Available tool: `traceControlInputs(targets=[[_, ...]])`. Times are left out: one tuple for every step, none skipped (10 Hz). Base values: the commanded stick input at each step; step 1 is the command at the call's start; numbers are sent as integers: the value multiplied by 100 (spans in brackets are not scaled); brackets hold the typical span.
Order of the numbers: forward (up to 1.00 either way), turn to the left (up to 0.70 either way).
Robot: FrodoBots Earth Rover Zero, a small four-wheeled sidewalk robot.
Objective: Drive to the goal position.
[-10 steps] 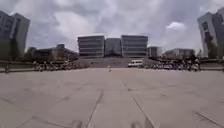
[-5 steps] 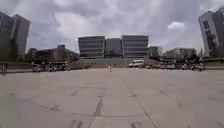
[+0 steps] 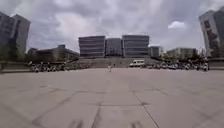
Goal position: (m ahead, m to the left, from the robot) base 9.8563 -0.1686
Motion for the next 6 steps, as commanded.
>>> traceControlInputs(targets=[[85,-2],[85,-2],[85,-2],[85,-2],[85,-2],[85,-2]])
